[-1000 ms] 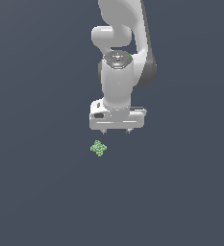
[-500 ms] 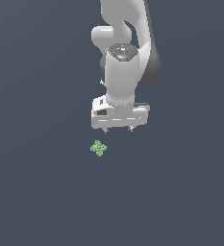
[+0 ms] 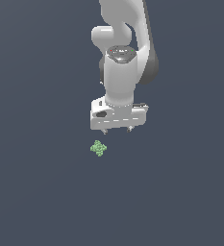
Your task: Pick up the object and move it to a goal position.
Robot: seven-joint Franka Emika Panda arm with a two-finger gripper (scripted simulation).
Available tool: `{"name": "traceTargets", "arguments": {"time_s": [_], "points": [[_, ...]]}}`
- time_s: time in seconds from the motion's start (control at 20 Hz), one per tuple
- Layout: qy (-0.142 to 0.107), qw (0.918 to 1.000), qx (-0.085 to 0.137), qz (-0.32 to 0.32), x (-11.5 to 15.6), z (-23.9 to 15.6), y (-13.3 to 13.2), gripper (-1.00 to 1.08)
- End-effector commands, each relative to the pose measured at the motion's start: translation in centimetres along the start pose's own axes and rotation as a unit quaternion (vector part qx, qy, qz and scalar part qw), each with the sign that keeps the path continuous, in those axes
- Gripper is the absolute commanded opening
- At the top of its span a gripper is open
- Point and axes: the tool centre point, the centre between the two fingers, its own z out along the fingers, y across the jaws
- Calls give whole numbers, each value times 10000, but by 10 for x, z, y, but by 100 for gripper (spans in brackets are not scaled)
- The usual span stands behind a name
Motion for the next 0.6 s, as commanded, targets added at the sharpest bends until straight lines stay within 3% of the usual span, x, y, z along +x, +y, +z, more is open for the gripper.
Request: {"name": "traceTargets", "arguments": {"time_s": [0.0, 0.55], "points": [[-11, 9999, -4, -136, 0, 3, 2, 100], [-95, 9927, -17, -1202, -3, 22, 19, 100]]}}
